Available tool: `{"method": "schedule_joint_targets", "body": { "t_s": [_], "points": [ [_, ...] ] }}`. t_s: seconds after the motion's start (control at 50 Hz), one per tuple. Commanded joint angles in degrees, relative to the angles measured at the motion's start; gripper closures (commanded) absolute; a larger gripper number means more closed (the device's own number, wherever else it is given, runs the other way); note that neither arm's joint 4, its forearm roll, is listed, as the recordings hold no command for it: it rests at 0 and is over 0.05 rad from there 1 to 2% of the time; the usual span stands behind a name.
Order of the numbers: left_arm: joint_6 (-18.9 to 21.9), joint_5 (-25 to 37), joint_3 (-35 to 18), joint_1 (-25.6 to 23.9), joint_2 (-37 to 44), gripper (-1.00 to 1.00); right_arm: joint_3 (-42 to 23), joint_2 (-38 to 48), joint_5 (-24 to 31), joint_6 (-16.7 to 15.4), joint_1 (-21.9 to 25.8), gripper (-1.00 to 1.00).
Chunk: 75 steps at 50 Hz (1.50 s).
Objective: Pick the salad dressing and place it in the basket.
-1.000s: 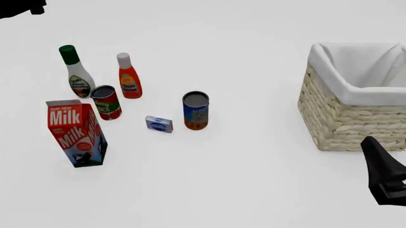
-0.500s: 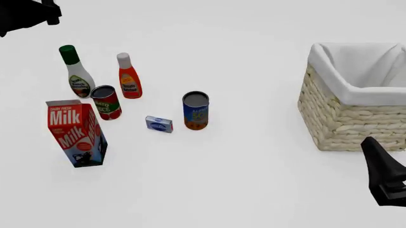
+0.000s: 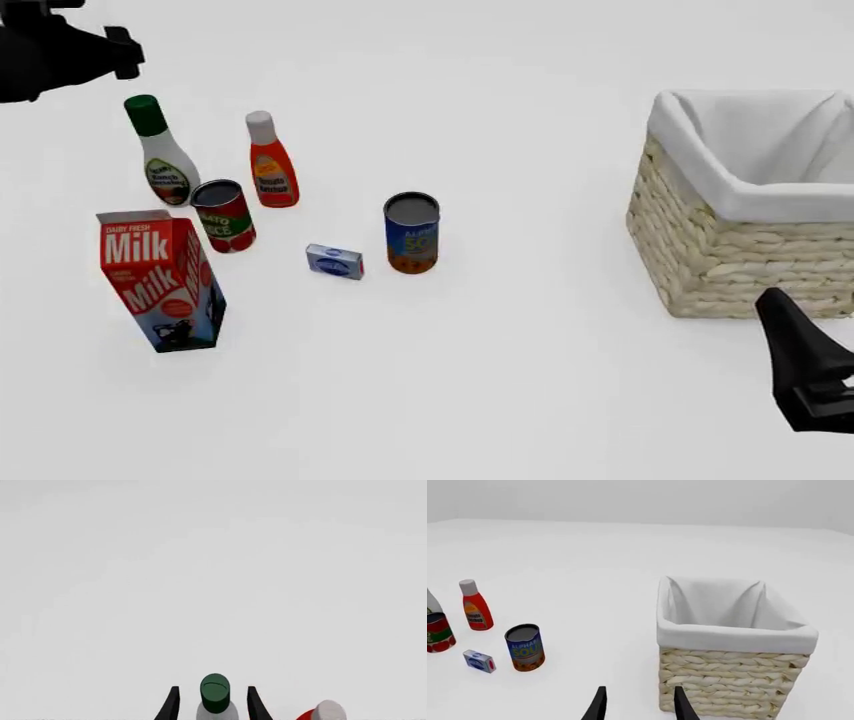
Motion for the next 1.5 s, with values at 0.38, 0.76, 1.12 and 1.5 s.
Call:
{"method": "schedule_joint_targets", "body": {
  "t_s": [0.38, 0.76, 1.12, 1.5],
  "points": [
    [0.15, -1.42, -1.16, 0.30, 5.13, -1.00, 0.12, 4.01, -3.62, -0.13, 0.66, -1.00],
    [0.48, -2.05, -1.78, 0.14, 7.13, -1.00, 0.10, 3.31, -2.75, -0.24, 0.81, -1.00],
    [0.63, -2.20, -4.08, 0.23, 10.16, -1.00, -0.01, 5.46, -4.34, -0.31, 0.53, -1.00],
    [0.80, -2.20, -6.08, 0.18, 13.11, -1.00, -0.28, 7.32, -5.70, 0.00, 1.06, -1.00]
  ]
}}
